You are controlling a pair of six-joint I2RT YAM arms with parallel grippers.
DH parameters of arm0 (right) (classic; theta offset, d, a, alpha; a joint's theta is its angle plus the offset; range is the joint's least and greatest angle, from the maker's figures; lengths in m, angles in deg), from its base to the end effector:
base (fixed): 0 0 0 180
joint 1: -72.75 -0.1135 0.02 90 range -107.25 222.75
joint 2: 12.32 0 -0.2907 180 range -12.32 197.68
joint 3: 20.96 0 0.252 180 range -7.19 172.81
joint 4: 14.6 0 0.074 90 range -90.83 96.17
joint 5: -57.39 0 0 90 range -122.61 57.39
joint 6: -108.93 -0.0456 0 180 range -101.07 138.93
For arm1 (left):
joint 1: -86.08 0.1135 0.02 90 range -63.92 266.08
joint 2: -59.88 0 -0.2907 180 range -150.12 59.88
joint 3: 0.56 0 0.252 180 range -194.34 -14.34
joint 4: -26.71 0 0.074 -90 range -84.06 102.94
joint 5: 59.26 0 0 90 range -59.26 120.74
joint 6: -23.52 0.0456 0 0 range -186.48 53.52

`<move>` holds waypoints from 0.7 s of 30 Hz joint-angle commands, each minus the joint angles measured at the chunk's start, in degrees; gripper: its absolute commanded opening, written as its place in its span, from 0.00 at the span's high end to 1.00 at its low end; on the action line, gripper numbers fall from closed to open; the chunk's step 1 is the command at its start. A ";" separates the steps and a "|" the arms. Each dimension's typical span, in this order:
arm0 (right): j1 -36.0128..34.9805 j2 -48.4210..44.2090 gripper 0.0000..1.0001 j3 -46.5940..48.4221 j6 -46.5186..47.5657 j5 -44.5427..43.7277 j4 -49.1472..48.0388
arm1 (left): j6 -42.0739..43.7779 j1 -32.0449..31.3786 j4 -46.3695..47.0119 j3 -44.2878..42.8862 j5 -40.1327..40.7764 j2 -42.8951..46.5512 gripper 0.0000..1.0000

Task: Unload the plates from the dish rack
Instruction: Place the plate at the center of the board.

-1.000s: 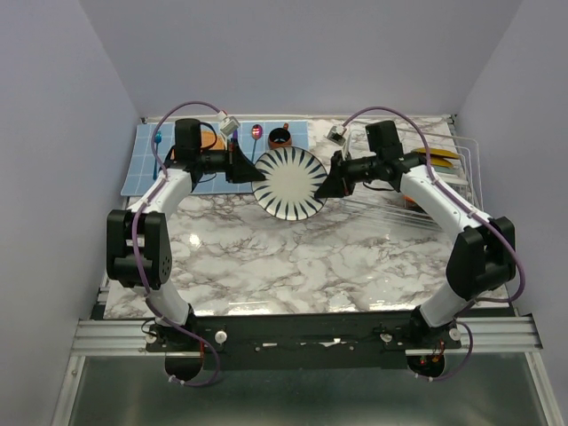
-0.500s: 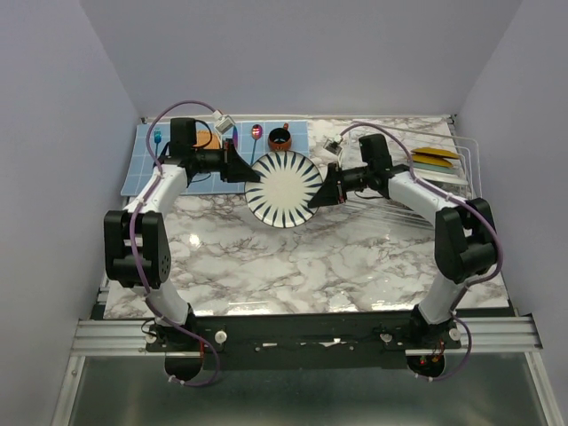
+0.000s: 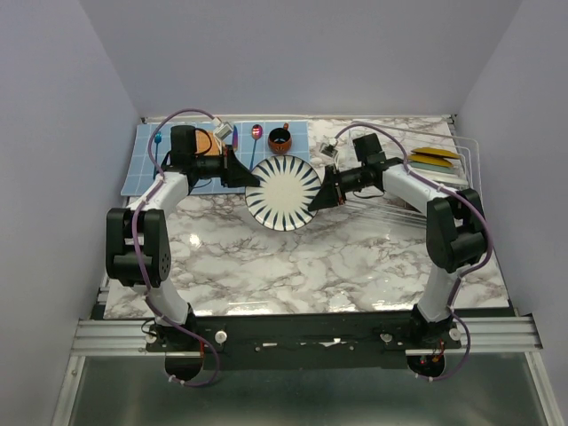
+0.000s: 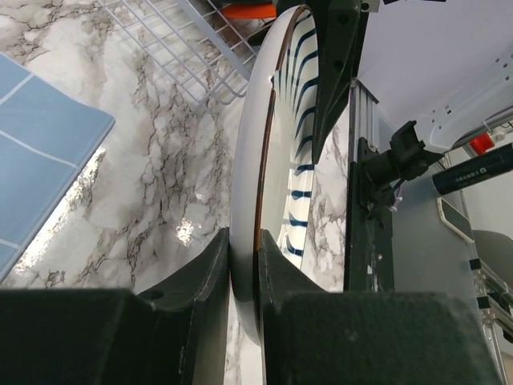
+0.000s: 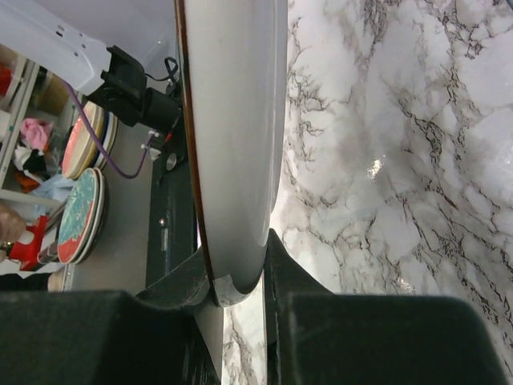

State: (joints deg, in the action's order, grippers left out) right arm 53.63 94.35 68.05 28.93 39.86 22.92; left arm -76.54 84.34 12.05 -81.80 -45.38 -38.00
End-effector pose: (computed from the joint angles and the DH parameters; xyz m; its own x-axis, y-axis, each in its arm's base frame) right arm 0.3577 0.1700 0.2435 -0.6574 -0.2833 -0.6983 -0.7385 0.0579 0.6718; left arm 0.3724 -0.0556 0.2852 -0.6574 -0.0220 -0.7532 0.7328 0.2140 -0.6459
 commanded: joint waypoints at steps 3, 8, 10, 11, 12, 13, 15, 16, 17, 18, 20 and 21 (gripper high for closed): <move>0.13 -1.64 0.99 -1.33 8.71 4.79 13.51 | 9.78 5.34 -0.24 -3.64 6.07 -1.08 1.00; 0.13 -0.94 0.93 -0.62 12.76 2.25 16.94 | 11.12 5.78 -0.61 -4.43 5.81 -1.25 1.00; 0.22 -0.94 0.90 -0.71 13.46 1.54 16.95 | 10.86 6.13 -1.04 -4.78 5.63 -1.43 1.00; 0.22 -0.94 0.86 -0.71 13.73 0.75 17.03 | 10.60 6.39 -0.79 -5.13 5.63 -1.60 1.00; 0.22 -0.85 0.85 -0.62 13.82 0.40 17.03 | 10.24 7.00 -0.44 -5.14 5.28 -1.78 1.00; 0.22 -0.77 0.85 -0.71 14.17 0.13 16.95 | 10.24 7.19 -0.43 -5.14 4.58 -1.87 1.00; 0.22 -0.41 0.83 -0.62 14.43 -0.66 17.12 | 8.76 7.97 0.62 -4.35 4.14 -1.87 1.00; 0.22 -0.06 0.82 -0.54 14.70 -0.83 17.21 | 8.66 8.15 0.62 -4.08 3.53 -1.70 1.00; 0.22 0.29 0.82 -0.36 15.05 -1.36 17.30 | 6.74 8.41 2.88 -3.12 2.74 -1.78 1.00; 0.22 0.64 0.82 0.08 15.22 -1.36 17.47 | 5.33 8.68 4.73 -2.33 2.03 -1.52 1.00; 0.22 1.61 0.83 0.43 15.75 -1.28 18.09 | 0.95 9.21 10.80 -0.40 0.37 -1.08 1.00; 0.22 1.61 0.86 0.52 15.93 -1.01 18.18 | 0.58 9.47 11.60 -0.13 0.09 -0.90 1.00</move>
State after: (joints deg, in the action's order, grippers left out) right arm 53.35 94.53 69.54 37.26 35.75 28.43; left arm -69.66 84.64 8.16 -82.08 -47.76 -39.67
